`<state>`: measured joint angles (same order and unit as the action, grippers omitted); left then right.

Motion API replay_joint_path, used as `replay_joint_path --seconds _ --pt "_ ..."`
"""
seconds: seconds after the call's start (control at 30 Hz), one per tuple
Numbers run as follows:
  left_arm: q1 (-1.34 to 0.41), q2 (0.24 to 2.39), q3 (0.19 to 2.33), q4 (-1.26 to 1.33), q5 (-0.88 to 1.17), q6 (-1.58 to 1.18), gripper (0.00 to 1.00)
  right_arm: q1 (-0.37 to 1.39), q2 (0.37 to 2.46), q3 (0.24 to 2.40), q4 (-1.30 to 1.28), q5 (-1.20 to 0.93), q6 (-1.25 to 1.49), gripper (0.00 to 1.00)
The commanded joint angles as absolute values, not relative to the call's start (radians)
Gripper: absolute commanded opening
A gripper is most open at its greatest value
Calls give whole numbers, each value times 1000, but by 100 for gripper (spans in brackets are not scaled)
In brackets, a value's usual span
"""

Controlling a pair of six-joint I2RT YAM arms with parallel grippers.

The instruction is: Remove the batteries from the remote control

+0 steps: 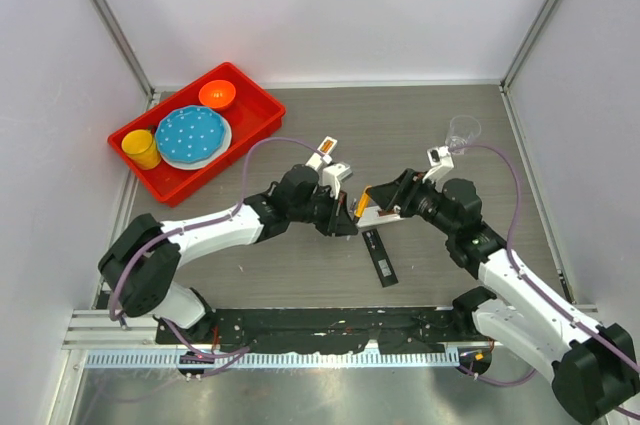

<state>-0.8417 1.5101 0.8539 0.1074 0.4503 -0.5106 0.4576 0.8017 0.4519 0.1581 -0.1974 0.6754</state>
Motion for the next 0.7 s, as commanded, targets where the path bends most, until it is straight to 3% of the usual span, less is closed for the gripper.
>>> replay_joint_path --seconds 0.0,0.23,0.33,0.4,0.53,0.57,0.67 --pt "-836 1441 857 43 482 -434 0 427 859 505 222 -465 684 64" --pt "-836 1436 868 40 521 -430 0 425 940 483 331 -578 745 51" --pt "-836 1453 879 43 548 -430 0 425 966 480 357 -592 762 41" --pt "-836 1460 884 44 558 -431 0 423 976 477 362 -581 772 24" --pt "-836 1462 879 57 568 -434 0 425 986 476 364 -568 776 13" --pt "-836 1460 879 63 571 -434 0 425 988 476 364 -568 775 3" --pt "-836 1457 874 63 566 -433 1 425 991 472 360 -557 767 1"
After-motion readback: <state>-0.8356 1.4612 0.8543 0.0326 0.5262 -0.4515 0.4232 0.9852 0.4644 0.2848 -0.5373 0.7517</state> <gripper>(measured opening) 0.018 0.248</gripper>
